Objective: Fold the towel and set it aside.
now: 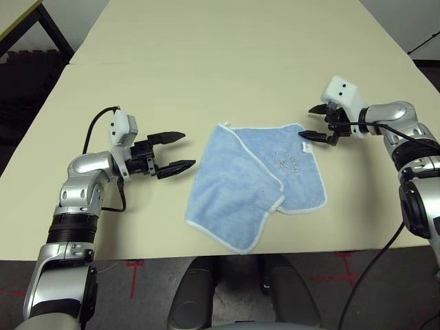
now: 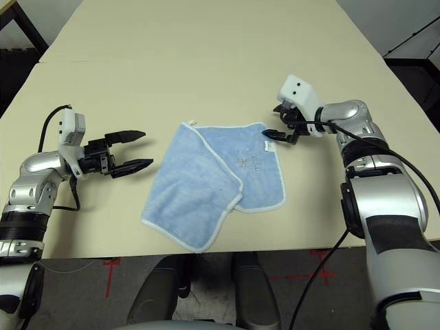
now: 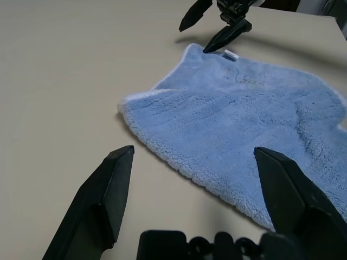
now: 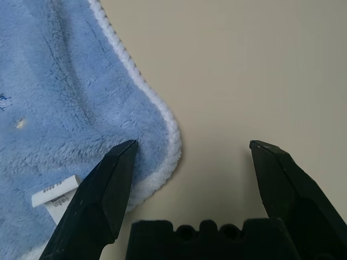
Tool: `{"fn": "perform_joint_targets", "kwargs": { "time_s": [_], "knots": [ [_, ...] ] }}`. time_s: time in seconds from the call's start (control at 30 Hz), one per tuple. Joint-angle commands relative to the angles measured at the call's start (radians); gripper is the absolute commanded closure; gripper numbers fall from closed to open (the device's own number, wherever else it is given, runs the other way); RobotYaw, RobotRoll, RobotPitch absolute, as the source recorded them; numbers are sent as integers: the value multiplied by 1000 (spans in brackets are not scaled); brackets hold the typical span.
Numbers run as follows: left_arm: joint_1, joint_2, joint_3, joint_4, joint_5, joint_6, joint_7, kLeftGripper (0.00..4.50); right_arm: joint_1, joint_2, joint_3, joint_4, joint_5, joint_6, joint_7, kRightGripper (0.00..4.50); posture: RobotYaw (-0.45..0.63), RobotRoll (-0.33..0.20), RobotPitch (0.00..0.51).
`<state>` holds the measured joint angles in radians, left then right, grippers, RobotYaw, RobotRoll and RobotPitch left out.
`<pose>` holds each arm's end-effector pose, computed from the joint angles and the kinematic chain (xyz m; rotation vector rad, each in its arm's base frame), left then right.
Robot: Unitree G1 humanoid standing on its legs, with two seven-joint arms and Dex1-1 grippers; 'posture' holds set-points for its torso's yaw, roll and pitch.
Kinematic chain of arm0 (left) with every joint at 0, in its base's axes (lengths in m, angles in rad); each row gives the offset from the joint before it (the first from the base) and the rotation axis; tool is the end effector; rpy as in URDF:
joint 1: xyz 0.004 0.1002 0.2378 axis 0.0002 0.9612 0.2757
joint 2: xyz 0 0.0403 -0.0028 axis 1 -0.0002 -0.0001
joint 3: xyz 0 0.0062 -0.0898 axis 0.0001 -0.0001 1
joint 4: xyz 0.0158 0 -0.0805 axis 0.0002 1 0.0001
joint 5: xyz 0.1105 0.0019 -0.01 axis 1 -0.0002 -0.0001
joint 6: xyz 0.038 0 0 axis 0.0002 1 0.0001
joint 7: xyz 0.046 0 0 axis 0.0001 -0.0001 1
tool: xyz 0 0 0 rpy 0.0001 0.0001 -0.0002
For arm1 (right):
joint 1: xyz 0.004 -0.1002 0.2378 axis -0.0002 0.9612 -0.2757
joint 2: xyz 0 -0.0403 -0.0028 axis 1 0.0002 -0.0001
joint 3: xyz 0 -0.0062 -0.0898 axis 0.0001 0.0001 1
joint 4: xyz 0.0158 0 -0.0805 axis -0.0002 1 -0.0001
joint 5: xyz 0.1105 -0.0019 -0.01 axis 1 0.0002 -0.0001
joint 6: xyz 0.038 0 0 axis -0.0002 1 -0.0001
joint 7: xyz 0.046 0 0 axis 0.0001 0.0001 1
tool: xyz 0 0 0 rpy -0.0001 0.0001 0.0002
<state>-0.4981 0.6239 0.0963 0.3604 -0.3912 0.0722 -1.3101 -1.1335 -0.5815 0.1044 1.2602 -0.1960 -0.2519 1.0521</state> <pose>0.2882 0.2744 0.1625 0.2256 -0.0231 -1.1327 0.3550 -0.2582 0.1992 -0.6841 0.2694 0.8402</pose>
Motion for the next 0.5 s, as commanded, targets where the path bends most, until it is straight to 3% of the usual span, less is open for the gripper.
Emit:
{"fn": "perform_joint_targets", "kwargs": {
  "time_s": [0.03, 0.5],
  "knots": [
    [16, 7, -14, -30, 1, 2, -9, 0, -11, 1, 8, 17, -12, -5, -10, 31, 147, 0, 215],
    [8, 0, -15, -33, -9, 2, -20, 0, -12, 24, 9, 18, -22, 0, -30, 31, 144, 0, 220]
  ]
}}
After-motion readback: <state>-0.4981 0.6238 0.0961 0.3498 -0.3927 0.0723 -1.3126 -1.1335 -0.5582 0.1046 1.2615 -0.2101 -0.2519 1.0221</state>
